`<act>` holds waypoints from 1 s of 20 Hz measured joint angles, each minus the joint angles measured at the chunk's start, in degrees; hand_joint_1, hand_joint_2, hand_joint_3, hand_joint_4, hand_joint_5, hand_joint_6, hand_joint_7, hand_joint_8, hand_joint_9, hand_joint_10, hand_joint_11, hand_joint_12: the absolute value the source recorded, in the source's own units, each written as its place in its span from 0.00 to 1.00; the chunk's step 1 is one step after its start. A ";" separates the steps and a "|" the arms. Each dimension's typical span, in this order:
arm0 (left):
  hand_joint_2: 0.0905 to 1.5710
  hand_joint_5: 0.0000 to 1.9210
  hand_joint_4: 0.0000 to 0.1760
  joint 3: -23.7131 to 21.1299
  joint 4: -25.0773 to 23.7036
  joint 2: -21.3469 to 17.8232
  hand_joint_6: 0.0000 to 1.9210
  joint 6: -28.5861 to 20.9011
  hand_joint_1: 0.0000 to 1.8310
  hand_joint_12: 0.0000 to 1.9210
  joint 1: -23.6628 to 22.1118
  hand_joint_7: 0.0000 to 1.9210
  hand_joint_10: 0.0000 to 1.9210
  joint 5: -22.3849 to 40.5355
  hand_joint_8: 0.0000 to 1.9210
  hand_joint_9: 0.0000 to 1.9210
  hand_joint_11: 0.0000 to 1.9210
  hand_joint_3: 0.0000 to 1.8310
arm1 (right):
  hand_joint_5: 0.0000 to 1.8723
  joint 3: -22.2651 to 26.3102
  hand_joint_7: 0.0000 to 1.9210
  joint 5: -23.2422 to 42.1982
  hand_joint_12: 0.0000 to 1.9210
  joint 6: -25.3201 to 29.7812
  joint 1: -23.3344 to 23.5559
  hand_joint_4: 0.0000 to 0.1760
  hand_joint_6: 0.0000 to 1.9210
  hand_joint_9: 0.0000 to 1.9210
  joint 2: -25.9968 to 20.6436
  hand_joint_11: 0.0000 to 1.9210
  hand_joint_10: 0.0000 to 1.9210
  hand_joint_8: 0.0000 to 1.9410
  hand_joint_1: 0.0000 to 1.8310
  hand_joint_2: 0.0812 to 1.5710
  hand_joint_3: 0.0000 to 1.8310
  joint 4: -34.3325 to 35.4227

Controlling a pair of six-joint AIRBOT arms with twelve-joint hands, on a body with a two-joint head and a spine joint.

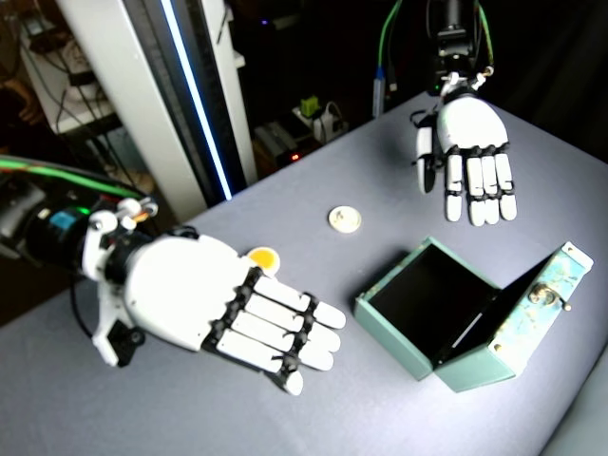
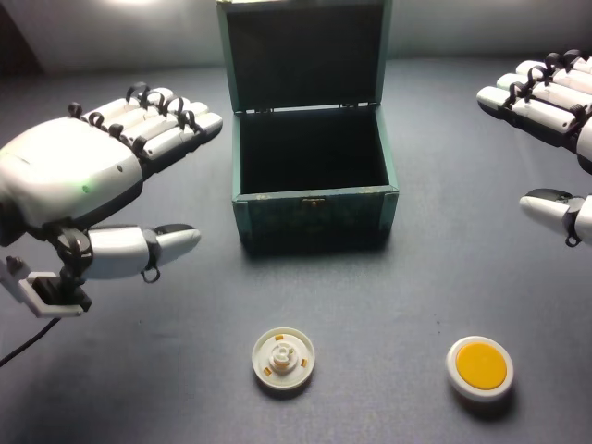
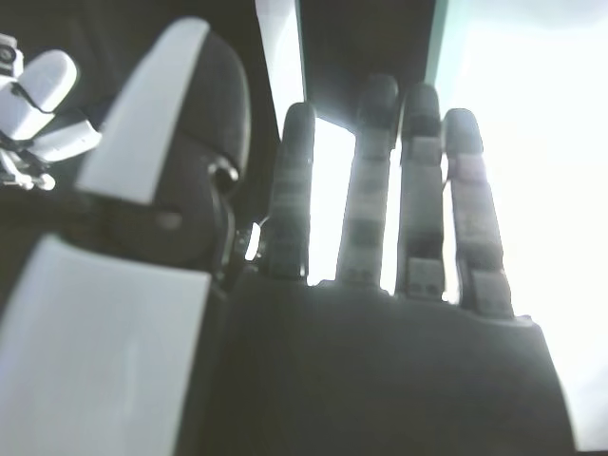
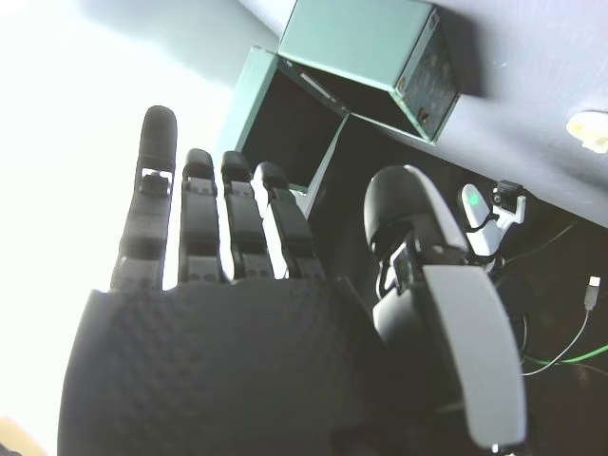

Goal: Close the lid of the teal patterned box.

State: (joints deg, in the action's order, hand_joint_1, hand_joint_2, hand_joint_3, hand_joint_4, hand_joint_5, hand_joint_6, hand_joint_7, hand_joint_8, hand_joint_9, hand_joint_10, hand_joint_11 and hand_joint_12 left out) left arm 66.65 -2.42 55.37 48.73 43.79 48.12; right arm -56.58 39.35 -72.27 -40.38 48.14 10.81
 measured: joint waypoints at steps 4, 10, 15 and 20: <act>0.81 0.00 0.00 0.00 -0.37 0.00 0.00 0.00 0.17 0.00 -0.11 0.00 0.00 -0.02 0.00 0.00 0.00 0.01 | 0.00 -0.24 0.00 -0.24 0.39 -0.02 0.85 0.00 0.00 0.00 0.20 0.00 0.00 0.00 0.13 0.87 0.00 0.07; 0.82 0.00 0.00 -0.07 -0.85 0.02 0.00 -0.13 0.13 0.00 -0.13 0.00 0.00 0.33 0.00 0.00 0.00 0.00 | 0.00 -1.44 0.00 0.59 0.25 -0.02 3.17 0.00 0.00 0.00 1.05 0.00 0.00 0.00 0.06 0.91 0.00 0.52; 0.83 0.00 0.00 1.05 -2.34 2.14 0.00 -0.90 0.11 0.00 -2.38 0.00 0.00 -0.24 0.00 0.00 0.00 0.00 | 0.00 -5.66 0.00 0.37 0.47 -0.02 8.81 0.00 0.00 0.02 4.57 0.00 0.01 0.00 0.04 0.91 0.00 1.88; 0.82 0.00 0.00 3.13 -4.50 4.72 0.00 -2.40 0.10 0.00 -4.68 0.00 0.00 -2.91 0.00 0.00 0.00 0.00 | 0.00 -11.32 0.00 -3.28 0.37 0.00 16.81 0.00 0.00 0.00 9.07 0.00 0.00 0.00 0.08 0.89 0.00 2.75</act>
State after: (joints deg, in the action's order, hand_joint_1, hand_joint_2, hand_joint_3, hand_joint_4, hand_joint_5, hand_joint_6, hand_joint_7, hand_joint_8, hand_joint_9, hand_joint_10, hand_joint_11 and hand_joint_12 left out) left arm 69.78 -6.92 60.10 46.33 39.11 45.21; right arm -67.90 36.07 -72.27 -23.57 57.21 13.56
